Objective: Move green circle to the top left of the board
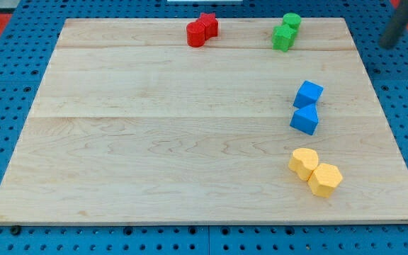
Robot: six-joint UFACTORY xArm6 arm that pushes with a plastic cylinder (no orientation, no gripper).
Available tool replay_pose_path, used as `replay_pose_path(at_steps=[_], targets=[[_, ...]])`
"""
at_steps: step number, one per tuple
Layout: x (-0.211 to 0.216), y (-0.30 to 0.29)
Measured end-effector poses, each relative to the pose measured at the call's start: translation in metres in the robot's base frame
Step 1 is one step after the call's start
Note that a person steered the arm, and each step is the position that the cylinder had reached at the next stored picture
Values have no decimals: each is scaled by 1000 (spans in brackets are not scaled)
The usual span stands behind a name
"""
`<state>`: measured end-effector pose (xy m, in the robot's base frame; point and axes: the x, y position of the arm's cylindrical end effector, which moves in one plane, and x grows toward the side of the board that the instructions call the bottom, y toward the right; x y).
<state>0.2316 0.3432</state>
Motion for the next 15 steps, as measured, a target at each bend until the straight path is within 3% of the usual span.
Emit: replay_pose_path(at_steps=[1, 2, 3, 4, 5, 7, 8, 9, 10, 11, 12, 13, 15], targets=[[-41, -12], [-40, -42], [-40, -142], [-40, -195], [-40, -158], [-39, -212], [-14, -223], [-13, -287], [0, -303], [1, -307], [-19, -267], [9, -251], [66, -349]])
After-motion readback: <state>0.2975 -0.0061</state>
